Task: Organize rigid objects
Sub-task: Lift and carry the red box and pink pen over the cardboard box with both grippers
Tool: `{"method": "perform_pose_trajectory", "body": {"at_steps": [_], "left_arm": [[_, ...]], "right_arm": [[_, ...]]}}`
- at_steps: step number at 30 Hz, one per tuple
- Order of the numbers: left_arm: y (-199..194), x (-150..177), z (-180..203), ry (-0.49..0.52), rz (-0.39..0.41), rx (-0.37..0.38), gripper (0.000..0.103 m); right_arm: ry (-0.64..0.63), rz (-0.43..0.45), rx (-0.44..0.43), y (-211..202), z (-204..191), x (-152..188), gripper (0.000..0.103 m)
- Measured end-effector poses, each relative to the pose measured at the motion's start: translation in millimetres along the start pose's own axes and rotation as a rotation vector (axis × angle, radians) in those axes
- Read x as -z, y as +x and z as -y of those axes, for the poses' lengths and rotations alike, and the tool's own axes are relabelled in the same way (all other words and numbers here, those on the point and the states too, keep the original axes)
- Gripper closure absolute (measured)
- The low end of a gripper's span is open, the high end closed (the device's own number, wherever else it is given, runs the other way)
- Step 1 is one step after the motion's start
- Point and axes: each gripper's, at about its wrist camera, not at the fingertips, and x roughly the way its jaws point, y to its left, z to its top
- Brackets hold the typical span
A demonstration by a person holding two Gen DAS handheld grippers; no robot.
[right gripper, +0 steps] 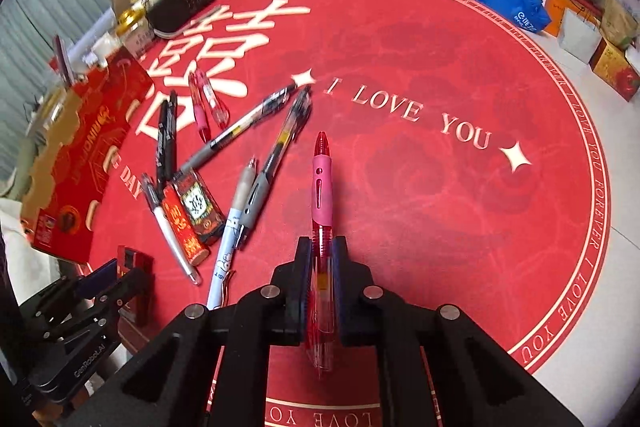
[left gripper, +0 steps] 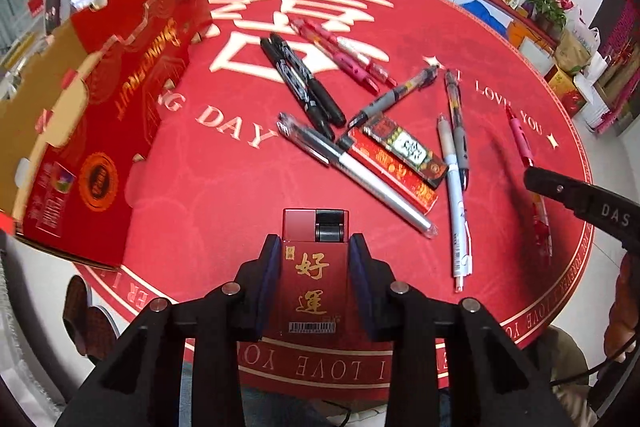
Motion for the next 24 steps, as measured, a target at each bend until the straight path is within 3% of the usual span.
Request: {"method": "perform_pose_trajectory", "body": {"at_steps": [13,24], "left_arm": [[-43.0,-22.4,-4.0,-0.029,0.134,-0.005,0.066],[-59.2,-38.3,-0.5,-0.023,0.206,-0.017,0.066]], "right_arm": [[0.028,0.105,-0.073,-31.5,-7.5,-12.3,0.092],[0.009,0.138,-0.072,-40.9,-20.9,-21.0,0.092]]}}
